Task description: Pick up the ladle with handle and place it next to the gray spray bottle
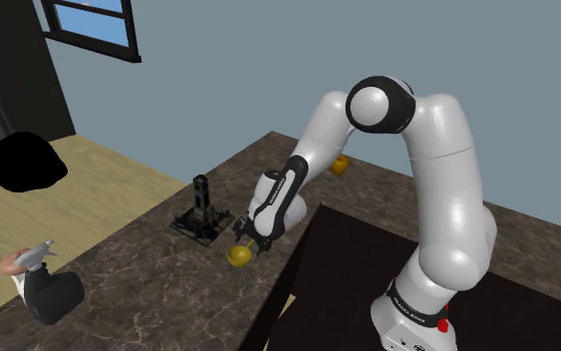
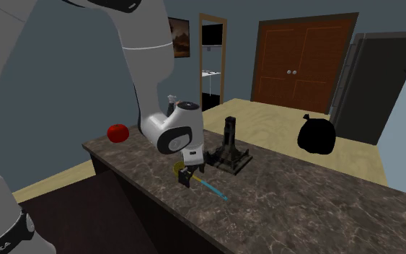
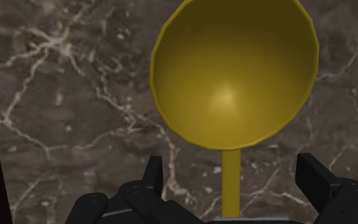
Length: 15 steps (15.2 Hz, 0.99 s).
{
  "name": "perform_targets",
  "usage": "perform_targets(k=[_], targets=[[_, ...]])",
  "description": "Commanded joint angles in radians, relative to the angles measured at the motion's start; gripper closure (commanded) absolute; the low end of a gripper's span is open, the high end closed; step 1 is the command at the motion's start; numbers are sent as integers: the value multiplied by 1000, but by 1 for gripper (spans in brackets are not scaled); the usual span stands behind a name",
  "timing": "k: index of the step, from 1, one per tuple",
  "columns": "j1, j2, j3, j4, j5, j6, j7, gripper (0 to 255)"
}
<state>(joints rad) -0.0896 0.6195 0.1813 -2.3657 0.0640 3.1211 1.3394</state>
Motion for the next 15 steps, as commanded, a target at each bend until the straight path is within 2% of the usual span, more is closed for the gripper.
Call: perform_targets(k=[1, 6, 7, 15], targets=[[2, 9, -2, 4, 0, 5, 0, 0], [2, 8, -2, 4, 0, 5, 0, 0], [2, 8, -2, 4, 0, 5, 0, 255], [5, 4, -1, 0, 1, 5, 2, 255]])
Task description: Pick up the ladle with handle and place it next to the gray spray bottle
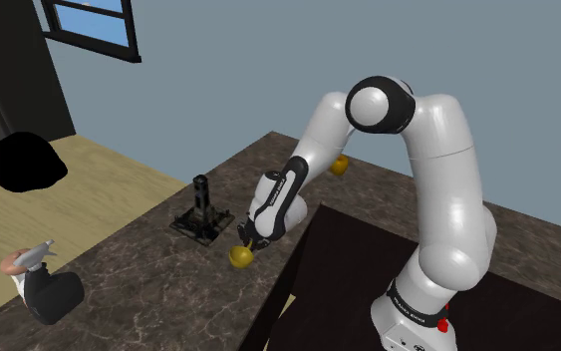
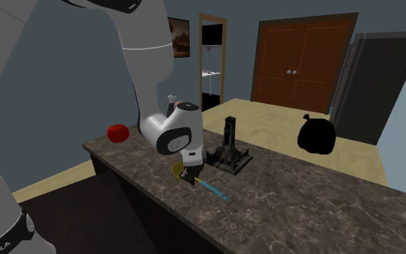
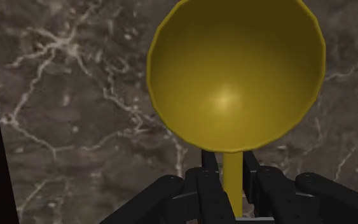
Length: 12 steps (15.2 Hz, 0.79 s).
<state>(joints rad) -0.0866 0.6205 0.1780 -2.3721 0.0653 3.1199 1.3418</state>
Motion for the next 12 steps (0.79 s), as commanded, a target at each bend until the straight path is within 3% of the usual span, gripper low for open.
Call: perform_targets(k=[1, 12], targets=[[-1, 8, 2, 10, -1, 6, -2, 255], [-30, -165, 36, -51, 13, -105, 3, 255]])
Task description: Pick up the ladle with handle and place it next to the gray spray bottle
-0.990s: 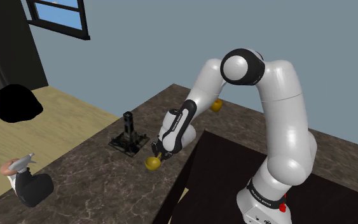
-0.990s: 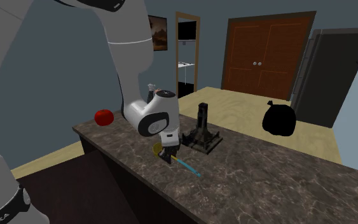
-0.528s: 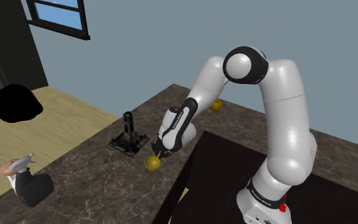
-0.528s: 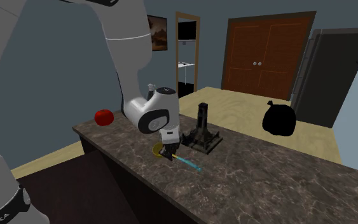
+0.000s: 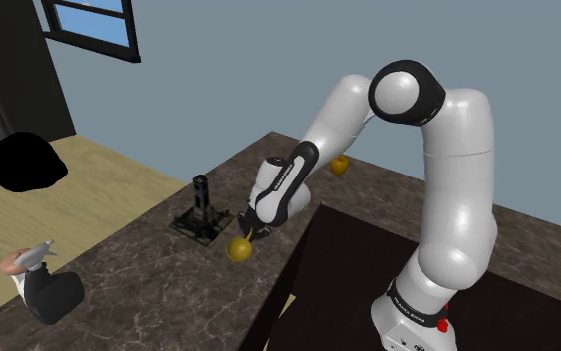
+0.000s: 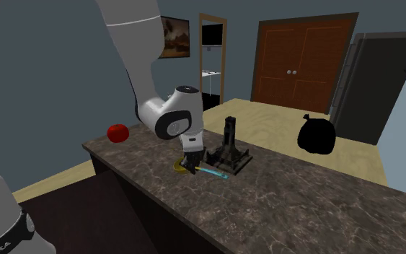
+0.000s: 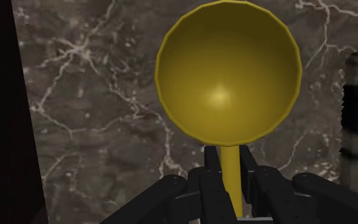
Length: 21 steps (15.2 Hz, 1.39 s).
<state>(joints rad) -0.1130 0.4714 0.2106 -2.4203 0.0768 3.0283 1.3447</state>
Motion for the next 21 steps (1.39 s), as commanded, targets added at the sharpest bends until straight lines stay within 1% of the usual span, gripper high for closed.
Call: perform_targets(k=[1, 13, 21], targets=[[-7, -31, 7, -7, 4, -24, 0, 255], [-45, -211, 53, -39, 41, -170, -11, 255], [-61, -323, 72, -42, 74, -278, -24, 255]])
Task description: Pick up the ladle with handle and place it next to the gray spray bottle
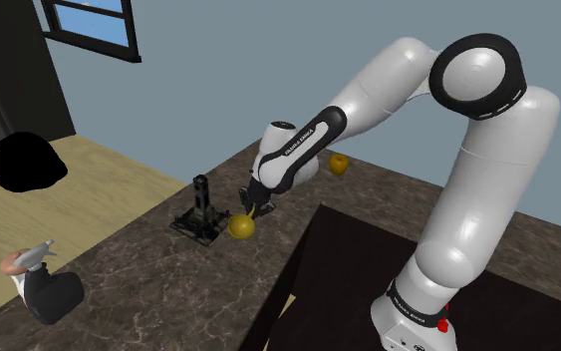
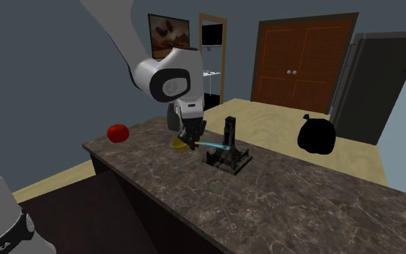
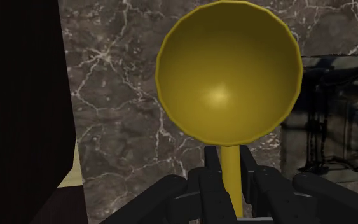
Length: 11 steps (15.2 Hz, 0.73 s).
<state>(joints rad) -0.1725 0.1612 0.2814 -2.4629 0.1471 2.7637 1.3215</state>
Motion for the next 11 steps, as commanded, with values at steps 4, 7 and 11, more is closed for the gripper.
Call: perform_targets(k=[4, 7, 11], targets=[[-6, -65, 6, 5, 17, -70, -6, 255], [-7, -103, 8, 11, 26, -112, -9, 255], [-9, -150, 8, 22, 36, -170, -11, 255]])
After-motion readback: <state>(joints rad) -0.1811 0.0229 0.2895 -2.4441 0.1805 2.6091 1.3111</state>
